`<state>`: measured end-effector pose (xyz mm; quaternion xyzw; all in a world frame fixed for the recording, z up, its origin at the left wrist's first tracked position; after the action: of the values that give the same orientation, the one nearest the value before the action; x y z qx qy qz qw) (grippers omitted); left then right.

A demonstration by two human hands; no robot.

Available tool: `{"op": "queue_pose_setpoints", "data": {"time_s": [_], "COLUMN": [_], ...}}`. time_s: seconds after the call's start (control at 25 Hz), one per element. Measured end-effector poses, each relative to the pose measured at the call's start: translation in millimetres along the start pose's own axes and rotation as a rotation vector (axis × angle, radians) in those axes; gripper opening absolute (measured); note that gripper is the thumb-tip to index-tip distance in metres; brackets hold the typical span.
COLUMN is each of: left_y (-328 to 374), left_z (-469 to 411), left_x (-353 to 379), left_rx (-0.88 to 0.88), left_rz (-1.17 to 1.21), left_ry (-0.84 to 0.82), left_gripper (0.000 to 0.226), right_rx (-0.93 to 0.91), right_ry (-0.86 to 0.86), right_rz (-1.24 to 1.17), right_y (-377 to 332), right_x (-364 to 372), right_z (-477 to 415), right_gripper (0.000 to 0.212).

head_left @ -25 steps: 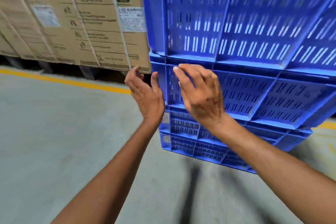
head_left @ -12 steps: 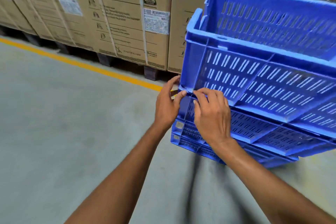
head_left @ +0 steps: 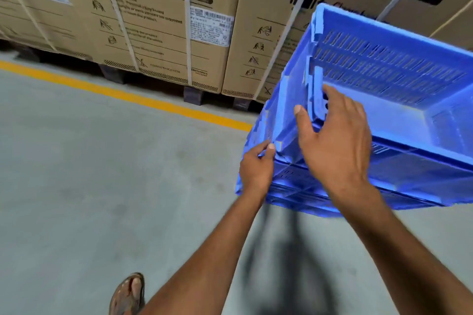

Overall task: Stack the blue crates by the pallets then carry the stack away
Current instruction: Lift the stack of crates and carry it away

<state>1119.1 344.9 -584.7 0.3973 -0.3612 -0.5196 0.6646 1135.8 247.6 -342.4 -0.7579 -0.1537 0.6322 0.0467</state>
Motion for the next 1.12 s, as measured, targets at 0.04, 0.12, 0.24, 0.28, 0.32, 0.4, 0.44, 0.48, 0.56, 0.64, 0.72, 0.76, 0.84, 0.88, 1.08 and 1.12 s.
{"op": "queue_pose_setpoints", "data": {"time_s": [0.04, 0.12, 0.24, 0.28, 0.32, 0.4, 0.44, 0.48, 0.56, 0.64, 0.72, 0.76, 0.84, 0.88, 1.08, 1.12], "left_y": [-1, -5, -11, -11, -8, 4, 15, 24, 38, 48, 56, 63, 106, 140, 306, 324], "left_z": [-6, -17, -25, -27, -27, -28, -32, -41, -69, -80, -74, -72, -74, -79, -107, -119], "left_x": [0, -2, -6, -8, -11, -14, -16, -17, -8, 7, 7, 3, -14, -19, -7, 6], "left_rx": [-0.006, 0.023, 0.050, 0.034, 0.024, 0.049, 0.062, 0.057, 0.028, 0.043, 0.040, 0.057, 0.217, 0.345, 0.884, 0.982], "left_rz": [-0.024, -0.057, -0.076, -0.086, -0.092, -0.068, -0.058, -0.061, -0.112, -0.223, -0.367, -0.424, -0.564, -0.645, -1.208, -1.369], "left_ry": [-0.040, -0.094, -0.182, -0.211, -0.230, -0.237, -0.226, -0.216, -0.301, -0.447, -0.542, -0.571, -0.554, -0.519, -0.407, -0.417], "left_gripper": [0.030, 0.025, 0.017, 0.014, 0.013, 0.015, 0.018, 0.025, 0.039, 0.046, 0.054, 0.058, 0.059, 0.058, 0.081, 0.088], "right_rx": [0.122, 0.296, 0.450, 0.488, 0.515, 0.545, 0.547, 0.545, 0.538, 0.533, 0.534, 0.525, 0.486, 0.473, 0.558, 0.624], "right_ry": [-0.091, -0.206, -0.350, -0.374, -0.372, -0.343, -0.340, -0.340, -0.329, -0.301, -0.291, -0.288, -0.287, -0.273, -0.273, -0.242], "right_rz": [0.120, 0.288, 0.310, 0.293, 0.283, 0.300, 0.312, 0.322, 0.334, 0.344, 0.337, 0.328, 0.310, 0.299, 0.292, 0.292], "right_y": [-1, -2, 0, -3, -4, -4, -4, -4, -5, -6, -8, -7, -8, -9, -12, -12], "right_x": [9, 18, 25, 28, 29, 27, 26, 27, 29, 29, 29, 30, 30, 27, 25, 24], "right_z": [-11, -28, -37, -38, -38, -36, -37, -38, -39, -40, -40, -40, -39, -38, -47, -48], "right_gripper": [0.050, 0.045, 0.049, 0.051, 0.050, 0.042, 0.039, 0.038, 0.036, 0.033, 0.031, 0.031, 0.034, 0.038, 0.036, 0.034]}}
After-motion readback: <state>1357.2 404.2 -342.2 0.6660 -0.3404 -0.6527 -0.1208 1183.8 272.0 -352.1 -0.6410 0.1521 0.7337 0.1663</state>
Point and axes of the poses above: each hand's wrist, its own z-axis away from the middle knuckle, its own x-axis out of the palm, y = z × x, the point moved 9 cm from there along -z, towards the middle knuckle, and after that the axes turned 12 degrees about -y, right-handed, at the moved point
